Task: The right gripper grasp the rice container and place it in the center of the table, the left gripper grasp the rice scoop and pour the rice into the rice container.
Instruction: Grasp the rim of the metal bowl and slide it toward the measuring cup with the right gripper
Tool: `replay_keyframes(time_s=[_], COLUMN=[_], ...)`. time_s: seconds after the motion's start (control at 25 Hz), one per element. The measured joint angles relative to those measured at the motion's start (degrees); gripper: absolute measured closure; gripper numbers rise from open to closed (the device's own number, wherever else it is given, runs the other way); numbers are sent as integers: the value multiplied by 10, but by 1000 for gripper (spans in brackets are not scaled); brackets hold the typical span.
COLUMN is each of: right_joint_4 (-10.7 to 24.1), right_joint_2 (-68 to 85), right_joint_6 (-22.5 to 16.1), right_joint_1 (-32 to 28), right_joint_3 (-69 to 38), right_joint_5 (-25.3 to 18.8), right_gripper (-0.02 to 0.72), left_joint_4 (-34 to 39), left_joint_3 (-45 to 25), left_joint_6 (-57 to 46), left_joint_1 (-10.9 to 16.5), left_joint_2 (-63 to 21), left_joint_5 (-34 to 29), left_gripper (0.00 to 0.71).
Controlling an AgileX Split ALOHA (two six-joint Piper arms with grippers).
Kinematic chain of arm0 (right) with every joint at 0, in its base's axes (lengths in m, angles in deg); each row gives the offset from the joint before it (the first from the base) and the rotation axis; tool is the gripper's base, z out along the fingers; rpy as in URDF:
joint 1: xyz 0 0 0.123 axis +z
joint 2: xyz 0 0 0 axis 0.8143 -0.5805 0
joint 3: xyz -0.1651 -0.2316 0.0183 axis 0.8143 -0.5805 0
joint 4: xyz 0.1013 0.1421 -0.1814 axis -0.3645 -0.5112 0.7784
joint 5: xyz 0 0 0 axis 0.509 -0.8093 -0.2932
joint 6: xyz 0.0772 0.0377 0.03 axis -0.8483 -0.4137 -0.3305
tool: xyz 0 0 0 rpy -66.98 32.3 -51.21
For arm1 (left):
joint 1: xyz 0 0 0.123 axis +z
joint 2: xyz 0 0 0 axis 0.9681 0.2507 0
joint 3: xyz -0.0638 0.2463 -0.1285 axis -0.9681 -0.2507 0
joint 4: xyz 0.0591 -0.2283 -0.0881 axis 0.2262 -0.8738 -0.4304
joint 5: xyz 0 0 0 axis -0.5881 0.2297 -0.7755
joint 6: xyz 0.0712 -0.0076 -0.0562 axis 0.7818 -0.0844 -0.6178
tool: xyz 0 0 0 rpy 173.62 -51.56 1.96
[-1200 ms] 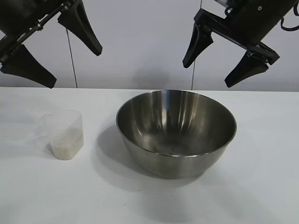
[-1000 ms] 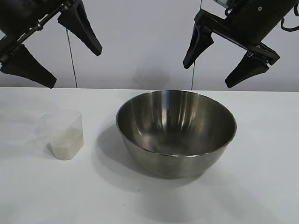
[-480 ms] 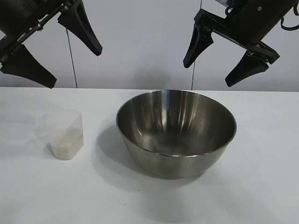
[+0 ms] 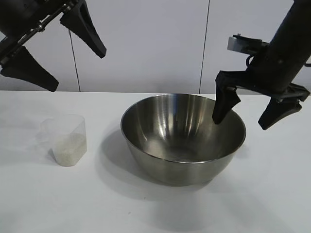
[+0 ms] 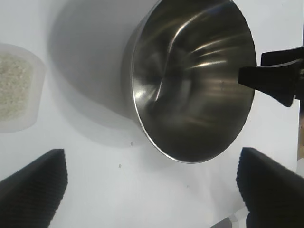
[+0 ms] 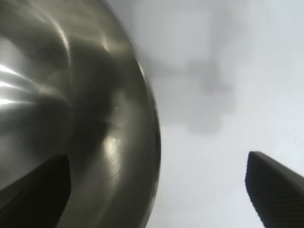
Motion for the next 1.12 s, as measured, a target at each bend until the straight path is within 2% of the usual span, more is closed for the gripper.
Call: replay_keyframes(time_s=[0.08,0.28,0.36,0.44,0.6,0.68,0.92,1.12], right_joint_4=[0,-4,-10,-14,-38,-58,-138,-153], right_joint_2=[-16,-23,-23,-23,-21,-21,-17,25], right_joint_6=[-12,-35,-41,-41,-30,-19,48,64], right_joint_1=[3,4,4,4,4,1,-31,-43], right_joint_3=[0,-1,-1,-1,-1,-2,-4,-3], right_joint_5=[0,0,0,-3,-11,-18,-50,-53], right_gripper=[82,574,648,681,694,693,693,693], left_joint_4=[0,0,0,0,0,1,1,1], left_joint_3=[0,0,0,0,0,0,0,0], left_joint_6=[0,0,0,0,0,0,0,0], left_joint_1=[0,0,0,0,0,0,0,0], left_joint_2=[0,0,0,0,0,0,0,0], left_joint_5=[0,0,0,0,0,0,0,0], left_gripper=[14,14,14,14,14,14,14,14])
